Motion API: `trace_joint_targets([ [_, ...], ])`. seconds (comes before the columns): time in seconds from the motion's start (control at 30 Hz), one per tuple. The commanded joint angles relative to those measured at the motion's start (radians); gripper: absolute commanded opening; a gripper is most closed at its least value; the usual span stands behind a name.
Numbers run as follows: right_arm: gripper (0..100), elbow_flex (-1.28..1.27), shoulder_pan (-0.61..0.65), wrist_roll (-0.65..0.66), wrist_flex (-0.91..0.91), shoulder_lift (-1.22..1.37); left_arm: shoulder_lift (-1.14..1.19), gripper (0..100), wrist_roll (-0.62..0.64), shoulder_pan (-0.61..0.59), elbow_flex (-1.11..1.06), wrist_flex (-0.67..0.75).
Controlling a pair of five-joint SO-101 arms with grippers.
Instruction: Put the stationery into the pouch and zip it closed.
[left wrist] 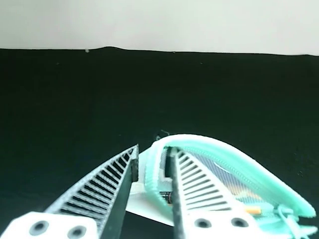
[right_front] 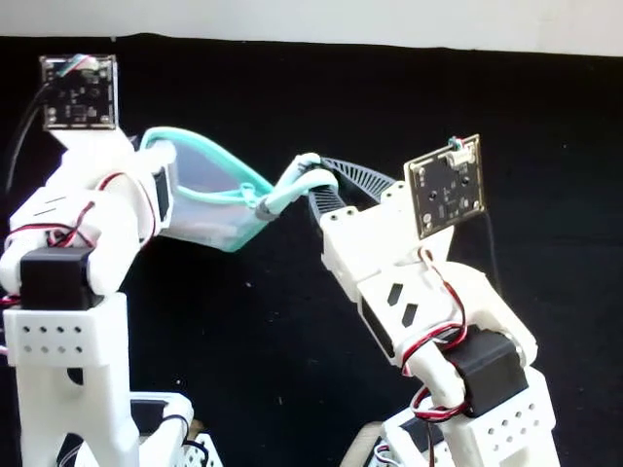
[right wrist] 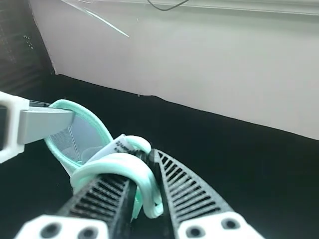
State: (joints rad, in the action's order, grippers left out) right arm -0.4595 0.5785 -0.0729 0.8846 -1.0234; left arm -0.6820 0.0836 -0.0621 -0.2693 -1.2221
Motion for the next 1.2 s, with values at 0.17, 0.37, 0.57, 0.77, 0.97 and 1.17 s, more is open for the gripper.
trace_joint_targets([
  [0.17, 0.5, 0.07, -0.012, 0.009, -0.012, -0.005, 0.013, 14, -0.006, 0.019, 0.186, -0.026],
  [0.37, 0.5, 0.186, -0.012, 0.009, -0.012, 0.038, 0.01, 14, -0.006, 0.019, 0.237, -0.025],
  [0.57, 0.5, 0.271, -0.012, 0.008, -0.012, 0.117, 0.01, 14, -0.005, 0.019, 0.318, -0.026],
  [0.77, 0.5, 0.343, -0.012, 0.006, -0.012, 0.173, 0.008, 14, -0.003, 0.022, 0.321, -0.026],
  [0.97, 0.5, 0.401, -0.012, 0.009, -0.012, 0.208, 0.008, 14, -0.002, 0.022, 0.311, -0.029],
  [1.17, 0.5, 0.433, -0.013, 0.009, -0.07, 0.257, 0.008, 14, -0.003, 0.021, 0.311, -0.173],
])
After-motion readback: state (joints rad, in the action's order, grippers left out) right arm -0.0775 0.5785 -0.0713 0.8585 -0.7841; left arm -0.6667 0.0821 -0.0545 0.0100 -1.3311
